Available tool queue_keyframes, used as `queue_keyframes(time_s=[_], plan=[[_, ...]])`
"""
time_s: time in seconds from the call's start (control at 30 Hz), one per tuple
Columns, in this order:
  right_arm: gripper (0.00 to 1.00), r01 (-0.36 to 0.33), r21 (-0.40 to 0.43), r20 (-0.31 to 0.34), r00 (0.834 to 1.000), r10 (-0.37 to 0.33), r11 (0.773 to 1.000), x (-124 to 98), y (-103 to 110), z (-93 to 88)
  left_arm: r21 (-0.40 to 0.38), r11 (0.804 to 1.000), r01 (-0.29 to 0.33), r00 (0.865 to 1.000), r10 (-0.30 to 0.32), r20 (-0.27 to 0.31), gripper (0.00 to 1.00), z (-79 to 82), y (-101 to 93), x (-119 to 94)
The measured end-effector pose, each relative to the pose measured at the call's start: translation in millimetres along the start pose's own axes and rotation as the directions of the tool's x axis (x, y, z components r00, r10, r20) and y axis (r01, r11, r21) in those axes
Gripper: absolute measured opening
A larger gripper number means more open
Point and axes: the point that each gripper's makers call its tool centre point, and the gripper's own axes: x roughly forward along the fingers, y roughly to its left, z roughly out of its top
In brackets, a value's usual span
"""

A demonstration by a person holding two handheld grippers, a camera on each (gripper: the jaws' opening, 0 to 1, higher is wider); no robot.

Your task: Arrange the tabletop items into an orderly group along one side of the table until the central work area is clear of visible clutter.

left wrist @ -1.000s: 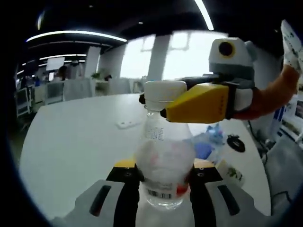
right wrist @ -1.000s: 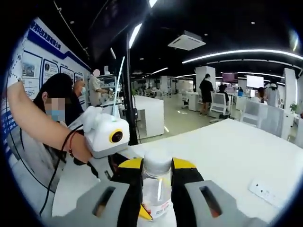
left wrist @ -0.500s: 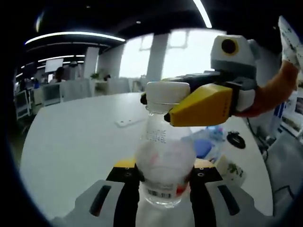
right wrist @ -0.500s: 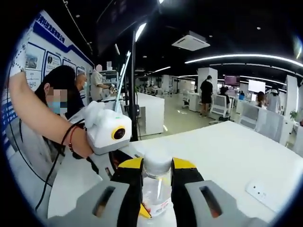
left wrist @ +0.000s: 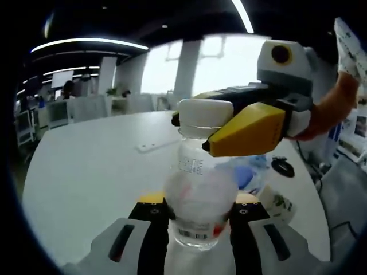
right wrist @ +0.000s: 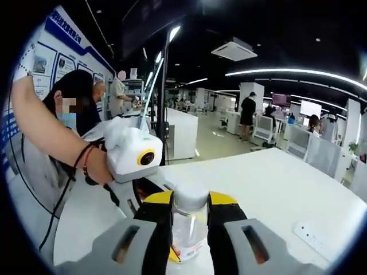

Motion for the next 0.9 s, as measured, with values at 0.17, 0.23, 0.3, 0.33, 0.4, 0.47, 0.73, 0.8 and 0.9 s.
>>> queue_keyframes(time_s=[0.17,0.23,0.3,0.33,0.4,0.47,0.73,0.8,0.9], plan=[[0.19,0.043,-0.023,-0.009,0.999,-0.044,0.999,-2,1,-1.2,0.010,0.999,0.040,0.999,-0.040,-0.006,0.37,-0.3,-3.3,1],[0.19,0.067,-0.026,-0.014,0.998,-0.067,0.997,-2,1,-1.6,0.019,0.998,0.058,0.998,-0.058,-0.007,0.37,-0.7,-4.5,1],[0.19,0.099,-0.041,-0.026,0.995,-0.100,0.994,-3,1,-1.9,0.025,0.996,0.081,0.997,-0.081,-0.007,0.37,-1.2,-5.0,0],[0.19,0.104,-0.043,-0.025,0.994,-0.105,0.994,-2,3,-1.6,0.022,0.995,0.097,0.995,-0.096,-0.008,0.37,-1.5,-5.5,0],[0.19,0.124,-0.043,-0.027,0.992,-0.125,0.991,-2,4,-1.5,0.026,0.993,0.114,0.993,-0.114,-0.013,0.37,-2.0,-6.4,-1],[0.19,0.139,-0.034,-0.026,0.990,-0.140,0.990,-2,6,-1.3,0.033,0.990,0.137,0.990,-0.136,-0.022,0.37,-2.9,-8.4,-1],[0.19,0.190,-0.029,-0.020,0.981,-0.191,0.981,-8,4,-4.1,0.060,0.983,0.172,0.985,-0.170,-0.034,0.38,-4.0,-12.9,-1],[0.20,0.196,-0.027,-0.017,0.980,-0.196,0.980,-10,4,-4.6,0.069,0.982,0.177,0.984,-0.175,-0.037,0.38,-4.2,-13.8,0],[0.20,0.206,-0.016,-0.012,0.978,-0.207,0.978,-12,3,-4.9,0.069,0.981,0.183,0.983,-0.180,-0.045,0.38,-4.7,-14.3,1]])
